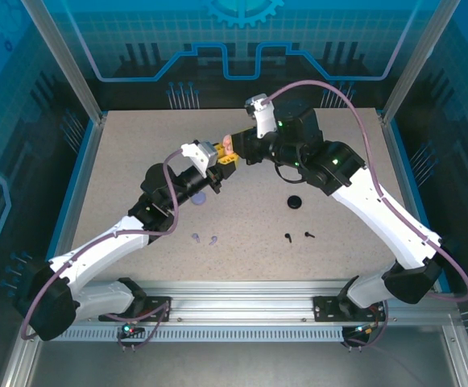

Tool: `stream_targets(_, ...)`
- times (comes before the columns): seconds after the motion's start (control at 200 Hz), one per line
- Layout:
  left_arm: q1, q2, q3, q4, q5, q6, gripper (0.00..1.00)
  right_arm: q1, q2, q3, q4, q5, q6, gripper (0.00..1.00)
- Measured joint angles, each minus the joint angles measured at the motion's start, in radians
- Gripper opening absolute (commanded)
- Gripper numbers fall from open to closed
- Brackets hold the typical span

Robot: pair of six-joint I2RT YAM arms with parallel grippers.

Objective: Insert the wireless bluetooth earbuds into the charging case

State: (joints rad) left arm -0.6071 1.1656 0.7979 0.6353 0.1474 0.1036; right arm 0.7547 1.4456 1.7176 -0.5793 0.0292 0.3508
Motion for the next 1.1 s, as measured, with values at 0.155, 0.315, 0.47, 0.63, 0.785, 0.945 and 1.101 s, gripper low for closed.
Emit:
stream_targets(0.155, 0.0, 0.0, 0.0, -0.003, 0.0, 0.0, 0.0, 0.0, -0.006, -0.013, 0.011, 0.014, 0.005, 0.18)
stream_targets(0.315, 0.0, 0.001, 0.0, -0.003, 0.0, 0.0, 0.0, 0.0, -0.018, -0.035, 0.026, 0.019, 0.019, 0.17)
stream_targets(0.47, 0.0, 0.001, 0.0, -0.002, 0.006, 0.0, 0.0, -0.001, -0.037, -0.059, 0.048, 0.018, 0.035, 0.17)
stream_targets(0.63, -0.002, 0.001, 0.0, 0.001, 0.007, 0.0, 0.0, -0.001, -0.04, -0.06, 0.049, 0.013, 0.042, 0.17)
stream_targets(0.785, -0.002, 0.001, 0.0, 0.003, 0.007, 0.0, 0.0, -0.001, -0.04, -0.06, 0.043, -0.001, 0.041, 0.16)
stream_targets(0.945, -0.003, 0.001, 0.0, 0.005, 0.007, 0.0, 0.0, -0.002, -0.04, -0.063, 0.031, -0.008, 0.041, 0.16)
stream_targets(1.101, -0.004, 0.001, 0.0, 0.0, 0.007, 0.0, 0.0, -0.003, -0.041, -0.071, 0.03, -0.008, 0.043, 0.33)
